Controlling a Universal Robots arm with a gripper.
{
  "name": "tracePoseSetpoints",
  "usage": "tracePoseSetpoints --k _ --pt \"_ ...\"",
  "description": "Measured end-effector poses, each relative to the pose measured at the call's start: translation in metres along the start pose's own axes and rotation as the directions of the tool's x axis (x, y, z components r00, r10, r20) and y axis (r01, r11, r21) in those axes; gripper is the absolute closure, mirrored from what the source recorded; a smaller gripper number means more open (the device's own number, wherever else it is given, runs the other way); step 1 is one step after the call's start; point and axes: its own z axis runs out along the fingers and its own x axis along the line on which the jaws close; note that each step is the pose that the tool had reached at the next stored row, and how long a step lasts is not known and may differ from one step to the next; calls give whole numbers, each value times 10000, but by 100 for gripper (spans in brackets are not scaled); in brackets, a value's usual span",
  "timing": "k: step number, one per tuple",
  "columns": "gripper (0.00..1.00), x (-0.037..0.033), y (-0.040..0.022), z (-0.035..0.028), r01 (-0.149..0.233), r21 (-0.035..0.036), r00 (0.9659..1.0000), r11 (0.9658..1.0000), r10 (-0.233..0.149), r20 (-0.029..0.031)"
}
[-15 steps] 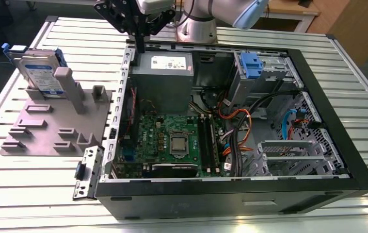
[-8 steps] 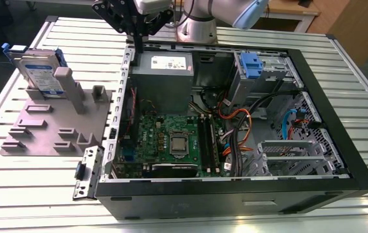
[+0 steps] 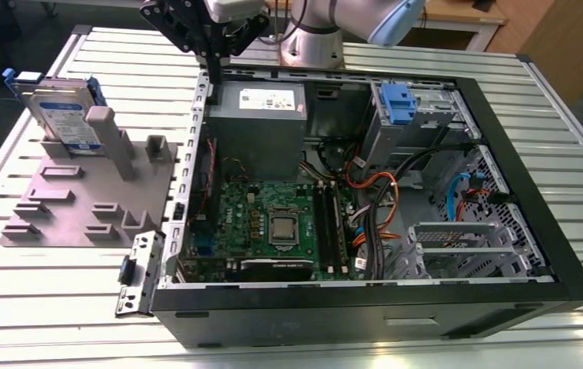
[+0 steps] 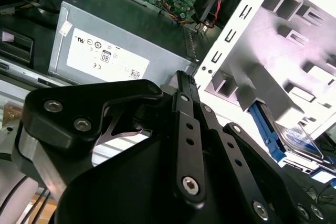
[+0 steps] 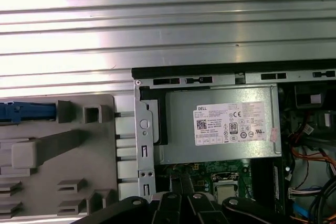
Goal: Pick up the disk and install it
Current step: 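Reach for the disk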
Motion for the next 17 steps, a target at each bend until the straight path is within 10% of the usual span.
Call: tracePoseSetpoints --k 17 --pt "89 67 -5 2 -2 -1 10000 10000 2 0"
